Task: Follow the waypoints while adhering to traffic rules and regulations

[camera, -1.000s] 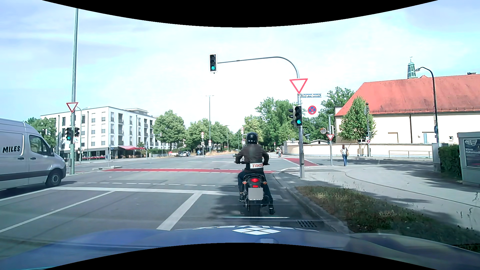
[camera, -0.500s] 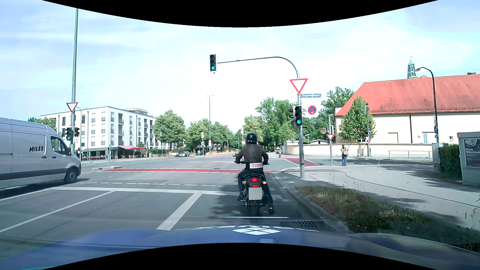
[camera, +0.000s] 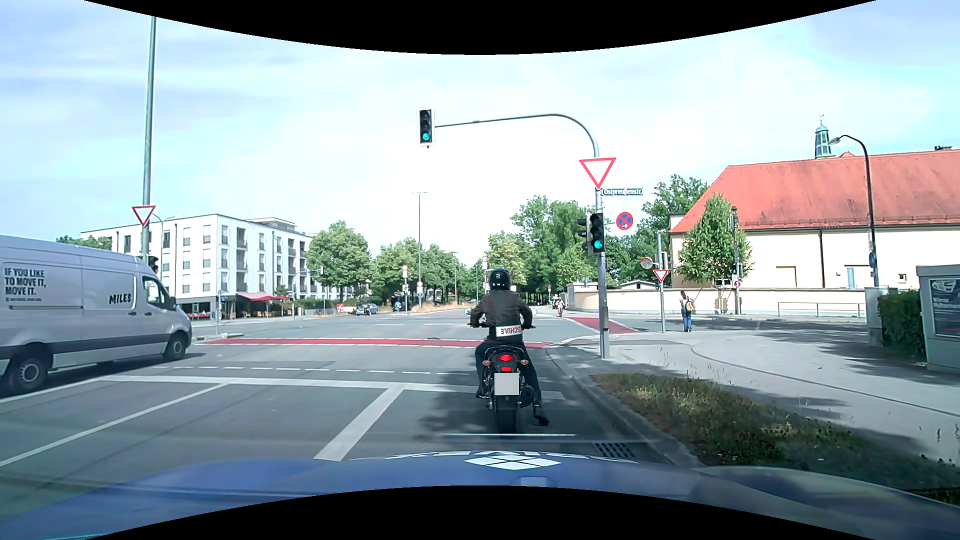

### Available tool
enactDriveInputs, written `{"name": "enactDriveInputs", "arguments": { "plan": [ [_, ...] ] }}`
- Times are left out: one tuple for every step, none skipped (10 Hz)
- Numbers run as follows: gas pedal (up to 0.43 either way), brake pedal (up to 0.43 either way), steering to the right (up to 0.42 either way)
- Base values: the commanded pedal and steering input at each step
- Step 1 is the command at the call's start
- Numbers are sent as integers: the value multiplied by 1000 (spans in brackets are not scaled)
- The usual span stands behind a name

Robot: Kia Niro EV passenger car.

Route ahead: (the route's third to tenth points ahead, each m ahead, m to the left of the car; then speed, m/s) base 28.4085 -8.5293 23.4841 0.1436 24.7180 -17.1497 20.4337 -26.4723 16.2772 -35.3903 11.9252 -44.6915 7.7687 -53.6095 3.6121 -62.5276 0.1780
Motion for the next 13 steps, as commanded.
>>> {"name": "enactDriveInputs", "arguments": {
  "plan": [
    [0, 0, 0],
    [0, 0, 0],
    [0, 0, 0],
    [0, 0, 0],
    [0, 0, 0],
    [0, 0, 0],
    [0, 0, 0],
    [20, 0, 0],
    [39, 0, 0],
    [39, 0, 0],
    [39, 0, 0],
    [39, 0, 0],
    [39, 0, 0]
  ]
}}
